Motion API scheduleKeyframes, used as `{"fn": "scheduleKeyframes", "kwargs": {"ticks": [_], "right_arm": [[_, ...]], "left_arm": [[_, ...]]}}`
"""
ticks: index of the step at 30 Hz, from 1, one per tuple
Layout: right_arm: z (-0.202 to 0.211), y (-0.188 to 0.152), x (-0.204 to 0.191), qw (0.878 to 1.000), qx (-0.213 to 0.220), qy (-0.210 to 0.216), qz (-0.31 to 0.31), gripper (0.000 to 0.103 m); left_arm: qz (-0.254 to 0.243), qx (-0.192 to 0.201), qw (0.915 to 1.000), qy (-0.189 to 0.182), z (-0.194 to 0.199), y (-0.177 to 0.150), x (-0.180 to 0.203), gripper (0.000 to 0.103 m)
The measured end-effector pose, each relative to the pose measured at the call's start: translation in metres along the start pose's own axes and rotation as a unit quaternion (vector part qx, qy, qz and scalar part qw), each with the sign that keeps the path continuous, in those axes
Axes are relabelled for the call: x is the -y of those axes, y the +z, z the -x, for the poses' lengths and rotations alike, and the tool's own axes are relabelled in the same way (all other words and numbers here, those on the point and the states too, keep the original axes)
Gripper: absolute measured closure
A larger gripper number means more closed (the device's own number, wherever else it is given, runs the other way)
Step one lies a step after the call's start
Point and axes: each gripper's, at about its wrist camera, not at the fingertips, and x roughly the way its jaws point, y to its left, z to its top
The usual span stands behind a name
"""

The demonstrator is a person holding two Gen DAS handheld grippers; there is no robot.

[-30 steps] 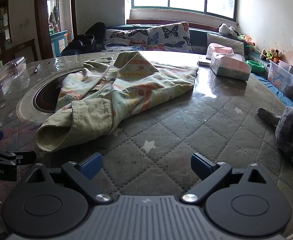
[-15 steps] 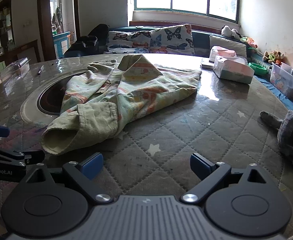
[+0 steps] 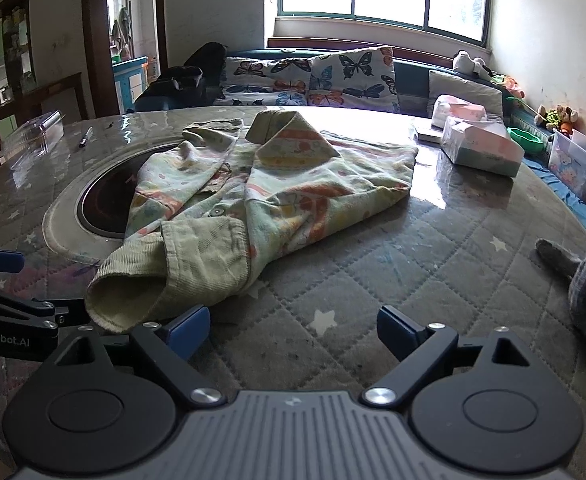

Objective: Fold clothes

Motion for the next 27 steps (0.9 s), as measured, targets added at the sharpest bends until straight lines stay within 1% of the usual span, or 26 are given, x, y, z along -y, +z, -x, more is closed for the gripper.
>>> {"fn": "scheduleKeyframes", "kwargs": {"ticks": [8,19,24,27], "right_arm": [[-0.007,0.011,-0.003,1.000,-0.002,0.009,0.004,0.013],[-0.017,0.034,0.002,1.000,-0.002,0.016,0.024,0.014],[-0.018,0.046,0.008,0.999,-0.001,0.025,0.033,0.015],[-0.018,0.058,0.014,0.999,0.006,0.025,0.034,0.016]], "left_arm": [[0.010,0.000,0.9999,0.007,-0.002,0.011,-0.012,0.000],[0.026,0.023,0.9991,0.026,-0.007,0.043,-0.027,0.000],[0.035,0.031,0.9988,0.018,-0.016,0.057,-0.031,0.000],[0.030,0.032,0.9990,0.014,-0.024,0.064,-0.029,0.000]]}}
